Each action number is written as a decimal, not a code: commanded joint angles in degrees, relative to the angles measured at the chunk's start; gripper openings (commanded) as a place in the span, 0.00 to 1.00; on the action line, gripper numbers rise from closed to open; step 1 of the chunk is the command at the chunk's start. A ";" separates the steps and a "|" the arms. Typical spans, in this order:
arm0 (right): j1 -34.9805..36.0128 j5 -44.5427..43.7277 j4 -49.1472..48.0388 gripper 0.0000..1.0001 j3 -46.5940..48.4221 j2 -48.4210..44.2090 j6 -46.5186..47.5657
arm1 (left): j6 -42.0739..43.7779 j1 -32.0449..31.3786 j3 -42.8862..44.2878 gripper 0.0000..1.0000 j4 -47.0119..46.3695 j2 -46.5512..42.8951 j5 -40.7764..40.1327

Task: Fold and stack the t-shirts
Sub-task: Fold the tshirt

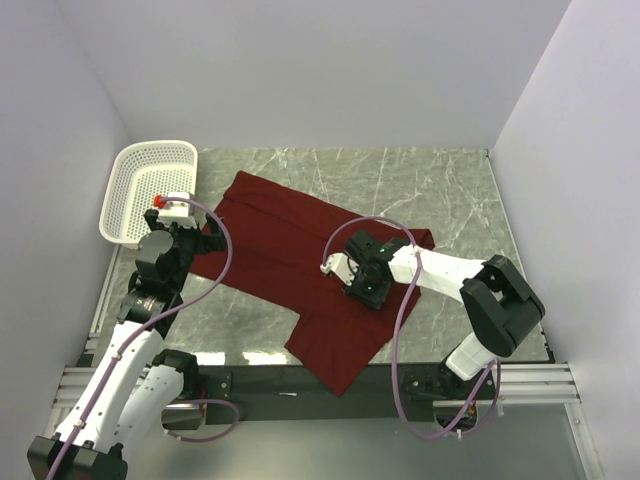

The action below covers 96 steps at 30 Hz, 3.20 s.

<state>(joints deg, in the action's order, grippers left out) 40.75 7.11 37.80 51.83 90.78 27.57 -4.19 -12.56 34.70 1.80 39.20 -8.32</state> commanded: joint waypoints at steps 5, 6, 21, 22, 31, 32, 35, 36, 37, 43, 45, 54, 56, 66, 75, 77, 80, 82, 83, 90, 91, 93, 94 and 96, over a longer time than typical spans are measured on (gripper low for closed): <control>0.47 0.00 1.22 0.37 -0.50 -2.80 0.47 | -0.91 0.16 -0.24 1.00 -1.01 -0.70 1.11; 0.47 0.27 1.22 0.36 -0.51 -2.80 0.46 | -0.91 0.16 -0.42 0.99 -1.01 -0.79 1.11; 0.47 2.64 3.42 0.21 0.90 -3.15 1.17 | -0.91 0.16 -0.33 0.99 -0.92 -0.97 1.11; 0.56 2.73 3.59 0.19 0.99 -3.50 1.17 | -0.91 0.16 -0.33 0.99 -1.01 -0.88 1.11; 0.47 2.47 3.68 0.06 1.60 -4.12 1.25 | -1.00 0.16 -0.42 0.99 -1.01 -1.06 1.20; 0.47 2.47 3.77 0.06 1.86 -4.30 1.34 | -1.00 0.16 -0.42 0.99 -1.01 -0.97 1.28; 0.56 2.03 3.95 0.05 2.22 -4.74 1.43 | -0.91 0.08 -0.33 0.99 -0.84 -0.88 1.37; 0.47 2.03 3.95 0.04 2.31 -4.74 1.43 | -0.91 0.16 -0.33 0.99 -0.92 -0.97 1.29; 0.47 2.11 4.03 0.04 2.39 -4.82 1.34 | -0.91 0.16 -0.33 0.99 -0.92 -1.06 1.29; 0.56 5.35 5.70 0.02 3.36 -6.32 1.69 | -0.91 0.16 -0.42 0.99 -1.01 -1.06 1.37; 0.47 7.46 6.40 0.01 3.62 -7.02 2.13 | -0.91 0.16 -0.33 0.99 -1.01 -0.97 1.46; 0.47 4.49 4.39 0.32 2.49 -6.41 1.61 | -0.91 0.16 -0.42 0.99 -0.92 -1.14 1.37; 0.47 3.35 3.07 0.38 1.96 -6.15 0.82 | -0.91 0.16 -0.42 0.99 -1.01 -0.97 1.46; -12.79 10.55 1.67 0.41 5.82 -5.79 -1.73 | -0.82 0.16 -0.42 0.99 -1.10 -0.88 1.55; -46.14 23.55 -3.51 0.47 14.60 -0.88 -12.62 | -6.69 0.25 5.36 0.99 0.47 11.90 10.23; -48.91 24.87 -4.84 0.54 15.14 1.66 -16.66 | -8.38 0.43 11.23 0.99 2.93 17.29 13.05; -52.61 27.42 -5.63 0.55 15.67 5.88 -19.39 | -10.40 0.60 18.62 0.98 4.70 27.84 18.50; -54.46 29.09 -7.12 0.55 15.67 7.91 -21.06 | -11.37 0.78 21.19 0.96 4.44 33.91 19.30; -54.90 29.36 -7.30 0.56 15.93 9.83 -21.59 | -11.89 0.78 22.59 0.96 3.74 35.49 18.87; -55.61 30.15 -9.06 0.56 20.94 16.79 -25.63 | -12.43 3.06 28.67 0.91 3.46 48.51 22.29; -55.69 31.28 -8.89 0.56 21.29 17.14 -26.07 | -12.34 3.15 29.19 0.91 3.91 49.04 22.47; -55.61 32.43 -9.93 0.53 20.68 16.89 -26.60 | -11.99 3.15 29.11 0.91 4.26 49.48 22.47; -55.61 33.74 -10.38 0.51 20.33 16.54 -26.78 | -11.90 3.15 28.24 0.91 3.83 49.22 22.55; -55.61 35.07 -10.82 0.48 19.80 16.70 -27.22 | -11.72 3.15 27.44 0.91 3.38 48.69 22.90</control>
<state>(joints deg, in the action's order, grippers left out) -14.61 38.30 29.08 70.52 108.49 2.26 -15.79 -9.34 60.95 6.42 89.62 12.10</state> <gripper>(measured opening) 0.490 0.914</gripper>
